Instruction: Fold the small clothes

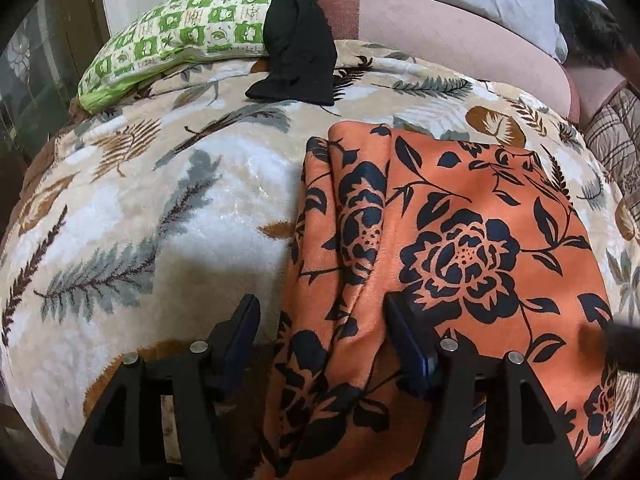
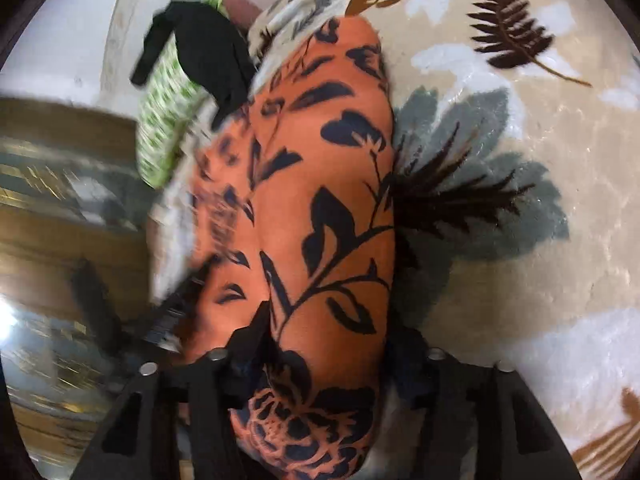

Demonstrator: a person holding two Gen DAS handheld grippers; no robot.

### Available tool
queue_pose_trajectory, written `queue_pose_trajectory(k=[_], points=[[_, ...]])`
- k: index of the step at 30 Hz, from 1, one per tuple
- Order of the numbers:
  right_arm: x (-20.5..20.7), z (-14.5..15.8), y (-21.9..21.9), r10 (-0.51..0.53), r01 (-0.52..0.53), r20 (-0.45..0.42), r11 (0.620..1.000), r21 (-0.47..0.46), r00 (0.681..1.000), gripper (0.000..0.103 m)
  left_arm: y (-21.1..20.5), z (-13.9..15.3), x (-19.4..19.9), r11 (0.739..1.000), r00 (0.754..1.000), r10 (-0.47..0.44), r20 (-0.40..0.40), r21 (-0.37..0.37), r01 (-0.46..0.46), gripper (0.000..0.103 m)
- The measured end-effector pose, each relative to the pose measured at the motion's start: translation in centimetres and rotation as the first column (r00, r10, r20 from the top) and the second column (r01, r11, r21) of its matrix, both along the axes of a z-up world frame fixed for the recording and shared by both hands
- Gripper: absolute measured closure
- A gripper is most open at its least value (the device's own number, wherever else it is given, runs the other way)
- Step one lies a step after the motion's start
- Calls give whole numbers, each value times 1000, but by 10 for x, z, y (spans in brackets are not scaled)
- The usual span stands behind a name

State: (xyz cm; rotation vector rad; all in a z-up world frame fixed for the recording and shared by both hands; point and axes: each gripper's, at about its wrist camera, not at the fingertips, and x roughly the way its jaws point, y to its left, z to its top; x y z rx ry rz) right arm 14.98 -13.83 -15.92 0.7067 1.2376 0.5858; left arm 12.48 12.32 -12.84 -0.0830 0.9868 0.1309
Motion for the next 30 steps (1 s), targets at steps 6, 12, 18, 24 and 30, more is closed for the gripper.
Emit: queue_pose_trajectory(k=[6,12,18,24,30], points=[[46,-17,-24,-139,147,-65,980,134,988,28,2,-2,-1,1000,1000,15,14,-9,-15,31],[48,13,12,-25,29,74,998,-54,997,65,13,-6,-4,998,999,30,34,-59,-28,22],[68,-11,-8,-97,97,0,995,12,995,34,15,-8,-3,996,999,35,35,-78,-32,20],[113,-36,0,-93,100,-108,993,62,990,63,17,-8,-1,994,999,44,27,-97,-41,20],[116,-30,6,-134,130,-61,990,-62,989,49,19,-9,-1,993,999,49,22,-112,-46,17]])
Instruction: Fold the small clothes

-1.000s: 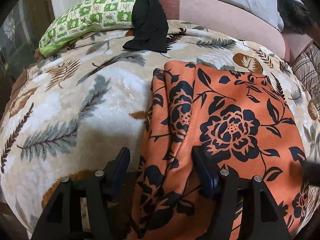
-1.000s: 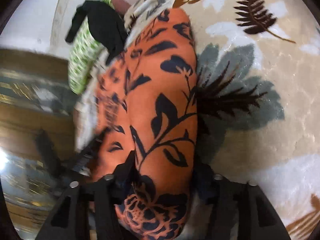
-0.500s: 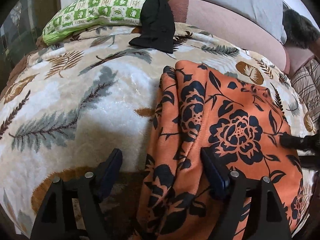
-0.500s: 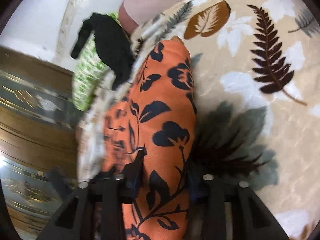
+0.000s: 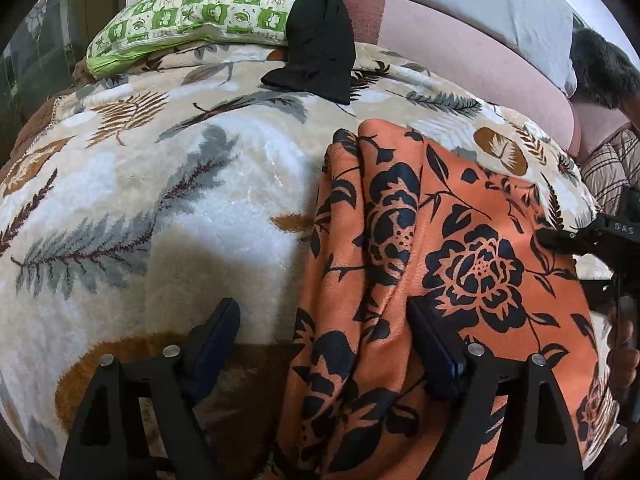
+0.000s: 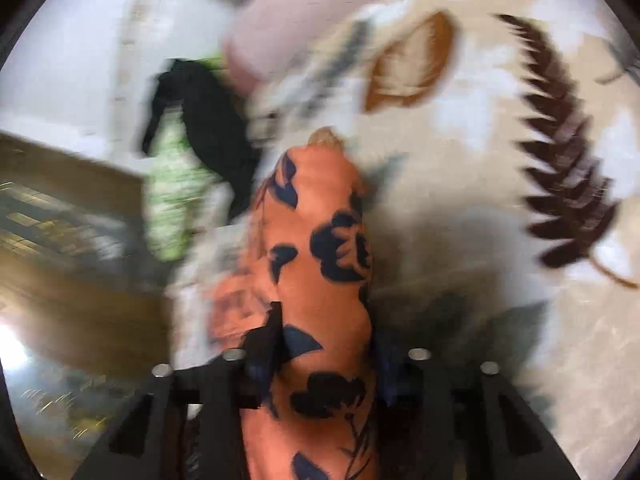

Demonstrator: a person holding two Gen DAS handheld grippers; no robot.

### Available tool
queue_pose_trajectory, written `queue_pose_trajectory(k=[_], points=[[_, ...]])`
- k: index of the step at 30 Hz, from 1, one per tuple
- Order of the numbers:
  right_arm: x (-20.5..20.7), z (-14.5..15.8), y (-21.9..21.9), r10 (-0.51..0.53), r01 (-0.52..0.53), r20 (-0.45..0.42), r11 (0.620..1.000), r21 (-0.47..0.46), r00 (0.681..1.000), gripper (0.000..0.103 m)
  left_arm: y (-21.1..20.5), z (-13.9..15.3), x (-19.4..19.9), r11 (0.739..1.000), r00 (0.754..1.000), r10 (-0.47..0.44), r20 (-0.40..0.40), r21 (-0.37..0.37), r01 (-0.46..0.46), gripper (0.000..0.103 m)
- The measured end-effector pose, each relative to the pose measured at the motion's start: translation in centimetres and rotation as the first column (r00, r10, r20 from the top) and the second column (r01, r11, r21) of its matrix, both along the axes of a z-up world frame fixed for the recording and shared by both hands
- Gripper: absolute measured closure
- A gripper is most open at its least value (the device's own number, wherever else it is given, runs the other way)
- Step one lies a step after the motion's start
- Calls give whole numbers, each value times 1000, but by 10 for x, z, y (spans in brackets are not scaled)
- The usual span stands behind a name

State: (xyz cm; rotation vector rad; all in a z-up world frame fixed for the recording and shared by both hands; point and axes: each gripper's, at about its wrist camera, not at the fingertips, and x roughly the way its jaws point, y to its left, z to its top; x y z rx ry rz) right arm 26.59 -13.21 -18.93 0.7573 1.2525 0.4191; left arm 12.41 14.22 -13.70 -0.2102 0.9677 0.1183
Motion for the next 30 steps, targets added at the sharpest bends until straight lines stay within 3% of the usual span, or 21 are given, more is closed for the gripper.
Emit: queue_pose_trajectory(k=[2,6,9,11,14,16,19,20,23,25,27,29,30], points=[[-10,5,-11,-45,45,2,994,101,999,48,1,0,0,1000,1000,-6,0,-3,6,17],[-46,59,-14,-49,46,164,999,20,985,47,6,13,-8,999,1000,12,18,-41,-12,19],[-83,89,-1,32,-38,237,999,21,971,47,12,41,-37,996,994,11,109,-94,-1,19],[-108,99,8,110,-120,276,992,22,955,33,21,50,-62,987,990,18,141,-159,4,19],[-143,94,31,235,-227,298,972,-61,925,29,30,29,-83,958,998,17,63,-286,2,19],[-152,70,46,303,-282,244,952,-116,921,29,29,-9,-80,929,997,-63,-50,-369,41,65],[-156,54,48,295,-278,232,955,-105,927,29,40,-14,-83,887,999,-44,-32,-461,25,74],[-156,57,46,284,-270,227,958,-94,931,29,37,-7,-84,900,998,-54,-25,-434,38,74],[-155,57,40,284,-276,206,959,-66,936,29,24,4,-87,935,995,-90,-31,-346,74,69],[-156,55,34,274,-272,207,962,-39,939,29,25,18,-90,941,997,-72,-6,-333,65,57],[-156,52,30,271,-271,210,962,-26,940,29,28,41,-83,943,996,-57,71,-324,77,37],[-155,53,33,282,-282,212,959,-30,936,29,27,58,-61,950,986,-72,149,-291,113,29],[-154,54,35,286,-286,213,958,-30,934,28,28,58,-48,954,985,-85,149,-272,124,28]])
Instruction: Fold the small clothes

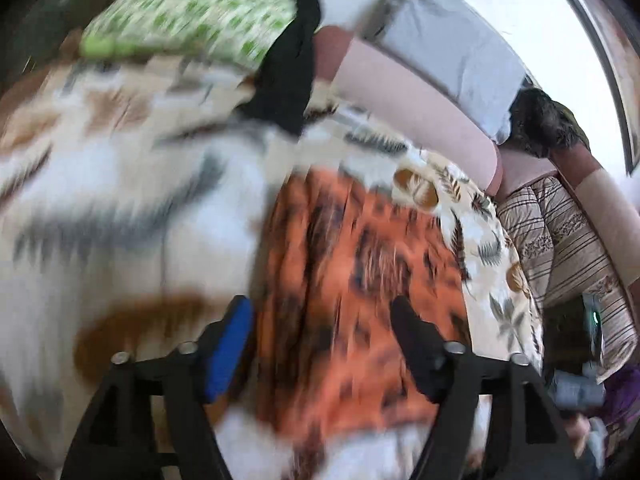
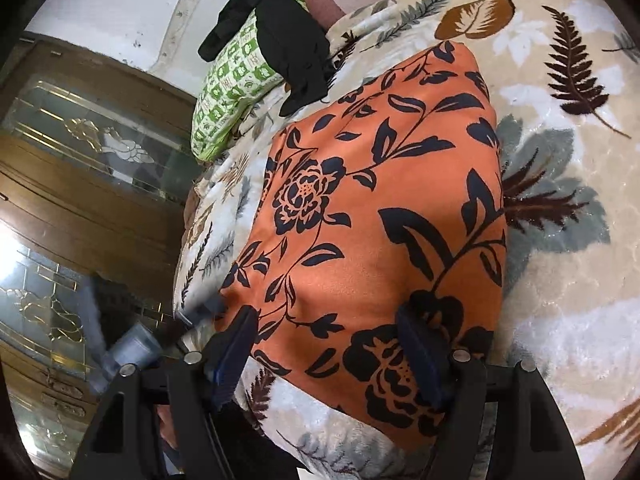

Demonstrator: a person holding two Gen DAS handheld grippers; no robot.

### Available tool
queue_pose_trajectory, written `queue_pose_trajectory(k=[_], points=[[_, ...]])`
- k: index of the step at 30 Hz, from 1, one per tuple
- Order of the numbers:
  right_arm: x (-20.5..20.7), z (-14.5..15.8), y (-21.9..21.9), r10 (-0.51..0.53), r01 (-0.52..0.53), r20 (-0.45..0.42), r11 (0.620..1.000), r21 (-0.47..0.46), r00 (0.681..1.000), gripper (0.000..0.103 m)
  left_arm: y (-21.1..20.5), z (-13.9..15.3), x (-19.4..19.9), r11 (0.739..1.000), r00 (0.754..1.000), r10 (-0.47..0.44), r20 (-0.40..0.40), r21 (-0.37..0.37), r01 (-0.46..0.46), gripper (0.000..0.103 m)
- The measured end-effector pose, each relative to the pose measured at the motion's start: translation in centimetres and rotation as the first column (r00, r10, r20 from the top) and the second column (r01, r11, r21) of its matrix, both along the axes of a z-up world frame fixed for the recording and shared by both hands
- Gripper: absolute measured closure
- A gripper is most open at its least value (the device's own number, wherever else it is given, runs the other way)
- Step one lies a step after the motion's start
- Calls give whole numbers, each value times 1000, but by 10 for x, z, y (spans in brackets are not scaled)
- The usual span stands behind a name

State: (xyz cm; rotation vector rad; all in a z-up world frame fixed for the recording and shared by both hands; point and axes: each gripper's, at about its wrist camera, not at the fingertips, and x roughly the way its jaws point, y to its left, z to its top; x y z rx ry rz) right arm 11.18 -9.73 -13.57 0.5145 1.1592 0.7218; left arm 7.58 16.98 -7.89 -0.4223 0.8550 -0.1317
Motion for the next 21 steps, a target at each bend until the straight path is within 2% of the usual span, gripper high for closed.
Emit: queue_pose_trajectory(k=[1,3,4,5,7,8,10,11,12,14,15,17,19,21], points=[[0,0,0,-1,1,-4,1000,4,1000,28,0,-7,23,1000,999,-17,-35,17,18,28],[1,0,0,-6,6,-14,1000,16,1000,28,2,-31,66,998,988,-51,-147,-33,46,32],[1,-1,-1,-6,6,-16,1000,22,1000,28,4,-45,84,995,977,-73,-199,-79,58,47],[0,-1,-2,-4,4,-16,1000,30,1000,28,7,-55,96,992,968,-88,-233,-105,65,71],[-1,-3,-5,7,-6,-17,998,58,1000,28,23,-64,101,981,975,-81,-209,-191,40,77],[-1,-5,-7,12,-10,-21,997,76,1000,28,33,-72,99,965,976,-66,-210,-262,9,77],[-1,-10,-12,8,-4,-36,993,119,999,28,41,-83,89,945,977,-50,-207,-325,-21,74],[-1,-12,-13,5,1,-43,991,132,999,28,41,-82,86,949,979,-44,-201,-316,-23,72],[0,-13,-14,3,4,-50,990,139,999,28,38,-75,82,960,980,-37,-196,-278,-19,65],[-1,-10,-15,6,1,-54,991,133,999,28,26,-58,77,988,983,-21,-181,-154,-8,55],[-1,-7,-15,10,-3,-57,992,123,998,28,16,-45,71,997,988,-15,-153,-76,4,53],[2,0,-16,13,-5,-67,994,111,998,28,-2,-25,59,999,994,-46,-99,5,47,50],[9,13,-18,4,4,-60,991,133,998,28,-13,-14,43,996,995,-56,-77,70,62,48],[27,27,-19,-17,20,-21,987,162,1000,28,-22,-10,28,994,996,-55,-70,95,61,48]])
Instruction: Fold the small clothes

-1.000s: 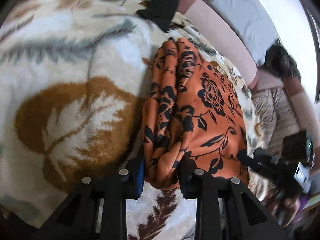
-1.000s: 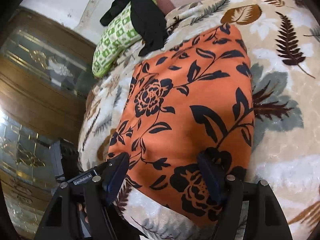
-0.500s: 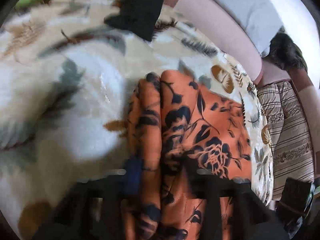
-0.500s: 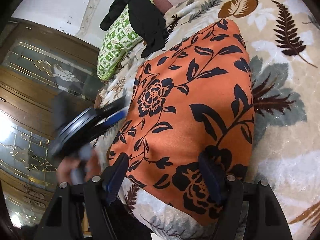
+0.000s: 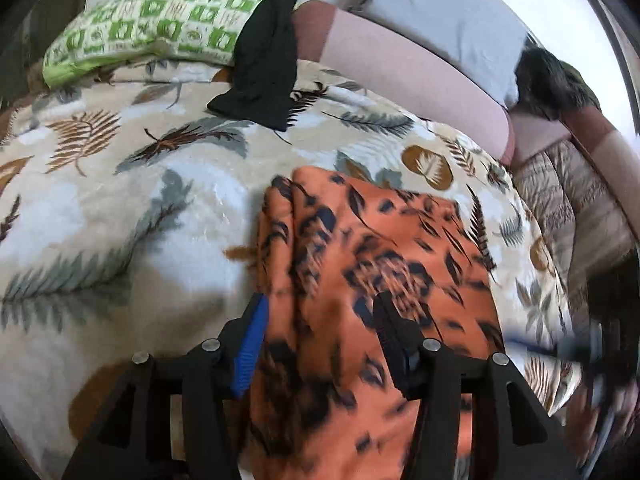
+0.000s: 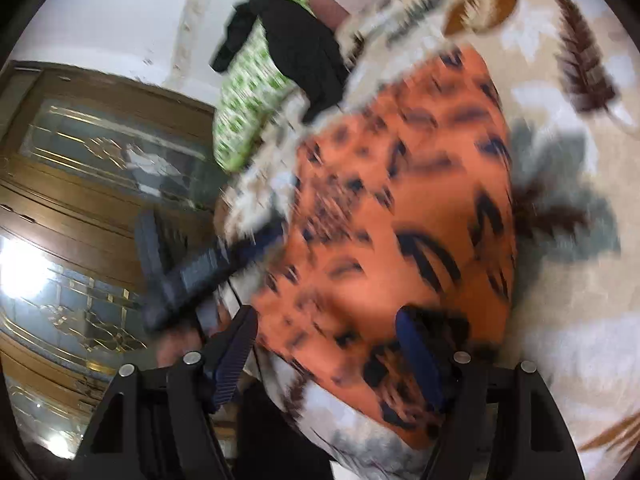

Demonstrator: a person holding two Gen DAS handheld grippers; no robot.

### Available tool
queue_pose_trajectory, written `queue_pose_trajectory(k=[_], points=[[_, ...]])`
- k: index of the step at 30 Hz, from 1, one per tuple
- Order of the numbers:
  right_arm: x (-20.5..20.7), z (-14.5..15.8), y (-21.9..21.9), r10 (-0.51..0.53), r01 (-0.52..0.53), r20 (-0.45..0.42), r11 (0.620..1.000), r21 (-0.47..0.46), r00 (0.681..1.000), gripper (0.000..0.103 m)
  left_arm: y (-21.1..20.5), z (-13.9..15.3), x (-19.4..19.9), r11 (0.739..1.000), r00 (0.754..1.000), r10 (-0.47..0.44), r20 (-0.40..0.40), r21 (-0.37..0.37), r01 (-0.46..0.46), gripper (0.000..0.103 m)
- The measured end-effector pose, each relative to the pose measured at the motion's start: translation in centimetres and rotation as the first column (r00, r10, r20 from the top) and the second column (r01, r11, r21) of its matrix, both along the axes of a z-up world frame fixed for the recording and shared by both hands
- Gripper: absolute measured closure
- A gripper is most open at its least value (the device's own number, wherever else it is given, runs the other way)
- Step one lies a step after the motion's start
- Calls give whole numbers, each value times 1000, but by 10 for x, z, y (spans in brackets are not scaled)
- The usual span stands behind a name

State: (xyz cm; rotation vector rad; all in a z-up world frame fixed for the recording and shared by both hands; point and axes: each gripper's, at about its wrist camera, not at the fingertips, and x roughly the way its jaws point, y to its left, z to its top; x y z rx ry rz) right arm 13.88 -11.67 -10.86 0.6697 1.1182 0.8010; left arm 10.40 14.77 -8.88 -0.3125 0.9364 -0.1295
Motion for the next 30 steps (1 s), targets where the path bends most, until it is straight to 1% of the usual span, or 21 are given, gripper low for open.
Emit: queue_pose_trajectory(k=[2,4,5,6,7,8,9,11,12,14,16,17,18,20,22,24,25,26,27,28,30], points=[[28,2,0,-40,40,0,999,26,999,27,-4,0,-17,1000,1000,1,-4,11,-1,48],[57,-15,1,-65,68,-59,997,47,996,24,-8,-14,-23,1000,999,7,-36,18,-7,48],[71,-31,-1,-89,94,-114,995,33,989,24,-8,-25,-23,999,997,29,-77,42,-26,47],[80,-49,-4,-107,120,-181,991,61,978,24,-4,-39,-22,999,993,41,-114,39,-37,41],[82,-63,-11,-124,163,-250,977,141,960,24,2,-45,-25,999,990,54,-129,1,-54,40],[79,-63,-18,-146,199,-273,964,178,951,24,9,-44,-29,995,988,76,-137,-49,-83,40],[71,-56,-24,-161,219,-275,956,195,948,24,10,-39,-32,995,989,81,-126,-54,-88,41],[44,-33,-33,-170,217,-222,954,207,960,23,3,-27,-37,998,994,62,-87,6,-62,41],[27,-24,-37,-156,200,-195,951,233,968,23,0,-24,-39,998,996,52,-77,30,-50,41],[4,-24,-37,-122,168,-192,956,242,974,21,-6,-25,-44,998,996,38,-79,55,-34,41],[-20,-47,-28,-49,93,-230,978,184,972,20,-5,-34,-44,997,993,49,-111,63,-42,41],[-27,-53,-29,-49,94,-242,979,178,969,24,-3,-34,-46,997,991,62,-118,57,-55,41],[-35,-49,-34,-76,121,-237,976,183,969,24,-2,-31,-48,996,991,73,-114,57,-67,41],[-44,-31,-36,-98,126,-209,984,125,973,24,-5,-17,-57,995,995,69,-67,76,-64,41],[-57,-13,-31,-79,100,-155,986,134,985,22,-9,-7,-65,994,998,52,-26,98,-49,41],[-63,-10,-22,-14,34,-128,987,155,992,22,-11,-10,-65,993,998,53,-38,104,-49,39],[-65,-16,-18,-1,17,-122,992,128,992,21,-13,-18,-61,991,995,68,-72,117,-59,39],[-67,-29,-16,-5,17,-143,997,79,990,21,-13,-28,-57,988,990,84,-109,140,-68,38],[-67,-43,-15,-13,25,-189,998,61,982,21,-11,-37,-55,987,986,92,-140,146,-71,36],[-69,-49,-18,-29,53,-219,993,105,975,21,-8,-37,-56,988,985,97,-139,129,-80,36],[-73,-36,-23,-37,58,-189,992,110,981,21,-5,-24,-62,988,987,118,-109,114,-106,36]])
